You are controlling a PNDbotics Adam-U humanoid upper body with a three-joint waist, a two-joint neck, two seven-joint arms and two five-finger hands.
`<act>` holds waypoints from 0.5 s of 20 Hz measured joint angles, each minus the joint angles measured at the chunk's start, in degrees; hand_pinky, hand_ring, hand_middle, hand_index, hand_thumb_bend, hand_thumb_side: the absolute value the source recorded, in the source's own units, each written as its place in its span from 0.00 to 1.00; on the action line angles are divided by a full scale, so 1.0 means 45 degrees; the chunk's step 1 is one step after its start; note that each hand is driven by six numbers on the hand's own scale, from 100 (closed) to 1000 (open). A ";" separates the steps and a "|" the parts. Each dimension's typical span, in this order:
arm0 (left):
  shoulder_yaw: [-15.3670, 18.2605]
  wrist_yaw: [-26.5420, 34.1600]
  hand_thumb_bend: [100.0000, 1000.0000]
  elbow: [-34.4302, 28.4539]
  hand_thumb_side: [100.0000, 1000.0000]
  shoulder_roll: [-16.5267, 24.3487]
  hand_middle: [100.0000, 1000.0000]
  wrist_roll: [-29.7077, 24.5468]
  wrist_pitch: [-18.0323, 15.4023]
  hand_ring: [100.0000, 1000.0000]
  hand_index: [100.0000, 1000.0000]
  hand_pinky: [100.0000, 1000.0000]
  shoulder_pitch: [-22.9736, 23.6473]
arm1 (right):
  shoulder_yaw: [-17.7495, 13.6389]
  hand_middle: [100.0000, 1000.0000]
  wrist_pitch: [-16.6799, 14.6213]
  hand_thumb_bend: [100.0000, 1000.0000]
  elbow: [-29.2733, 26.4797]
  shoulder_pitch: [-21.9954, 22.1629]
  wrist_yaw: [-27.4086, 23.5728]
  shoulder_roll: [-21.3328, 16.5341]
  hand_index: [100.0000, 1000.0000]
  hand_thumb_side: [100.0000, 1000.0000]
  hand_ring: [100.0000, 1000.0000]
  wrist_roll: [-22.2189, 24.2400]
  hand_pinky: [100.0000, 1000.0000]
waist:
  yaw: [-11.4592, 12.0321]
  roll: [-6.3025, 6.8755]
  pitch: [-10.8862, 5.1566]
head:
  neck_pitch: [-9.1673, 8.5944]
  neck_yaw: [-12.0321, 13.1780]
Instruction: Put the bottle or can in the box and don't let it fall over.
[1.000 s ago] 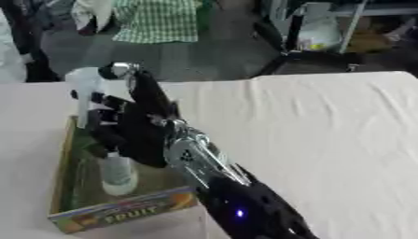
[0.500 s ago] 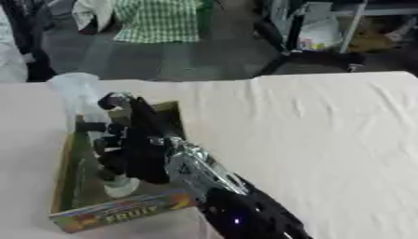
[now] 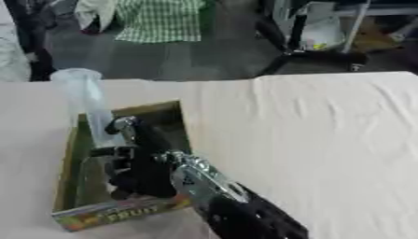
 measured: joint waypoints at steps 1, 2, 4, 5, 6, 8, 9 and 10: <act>0.0001 -0.0014 0.80 0.0000 0.57 0.0002 0.76 0.0009 0.0006 0.82 0.78 0.80 0.0021 | 0.0045 0.23 0.0048 0.00 -0.0051 0.0006 0.0000 -0.0117 0.90 1.00 0.03 0.0029 0.12 | -0.0042 -0.0005 -0.0060 | 0.0051 0.0034; 0.0007 -0.0024 0.80 0.0000 0.57 0.0008 0.76 0.0017 0.0012 0.82 0.78 0.80 0.0050 | 0.0075 0.23 0.0078 0.00 -0.0136 0.0012 0.0000 -0.0250 0.90 1.00 0.03 0.0058 0.14 | -0.0095 -0.0006 -0.0116 | 0.0064 0.0049; 0.0037 -0.0033 0.80 0.0000 0.57 0.0012 0.76 0.0040 0.0029 0.82 0.78 0.80 0.0136 | 0.0102 0.24 0.0060 0.00 -0.0453 0.0011 -0.0011 -0.0570 0.90 1.00 0.04 0.0110 0.17 | -0.0234 -0.0006 -0.0241 | 0.0136 0.0094; 0.0062 -0.0033 0.80 0.0000 0.57 0.0015 0.76 0.0048 0.0034 0.82 0.78 0.80 0.0159 | 0.0098 0.24 0.0003 0.00 -0.0720 0.0002 -0.0023 -0.0746 0.90 1.00 0.04 0.0151 0.18 | -0.0293 -0.0005 -0.0307 | 0.0173 0.0114; 0.0071 -0.0034 0.80 0.0000 0.57 0.0016 0.76 0.0053 0.0038 0.82 0.78 0.80 0.0191 | 0.0060 0.26 -0.0077 0.00 -0.0991 -0.0005 -0.0035 -0.0909 0.90 1.00 0.06 0.0188 0.21 | -0.0335 -0.0001 -0.0356 | 0.0182 0.0133; 0.0074 -0.0038 0.80 0.0000 0.57 0.0020 0.76 0.0060 0.0045 0.82 0.78 0.79 0.0249 | -0.0174 0.28 -0.0380 0.00 -0.1687 -0.0059 -0.0079 -0.1294 0.90 1.00 0.09 0.0248 0.25 | -0.0400 0.0017 -0.0431 | 0.0234 0.0152; 0.0076 -0.0041 0.80 0.0000 0.57 0.0022 0.76 0.0066 0.0052 0.82 0.78 0.79 0.0277 | -0.0342 0.28 -0.0580 0.00 -0.2043 -0.0108 -0.0107 -0.1493 0.90 1.00 0.09 0.0260 0.26 | -0.0425 0.0046 -0.0472 | 0.0271 0.0160; 0.0078 -0.0045 0.80 0.0000 0.57 0.0023 0.76 0.0074 0.0059 0.82 0.78 0.79 0.0328 | -0.0523 0.30 -0.0783 0.00 -0.2398 -0.0124 -0.0146 -0.1697 0.90 1.00 0.11 0.0260 0.29 | -0.0455 0.0085 -0.0521 | 0.0280 0.0173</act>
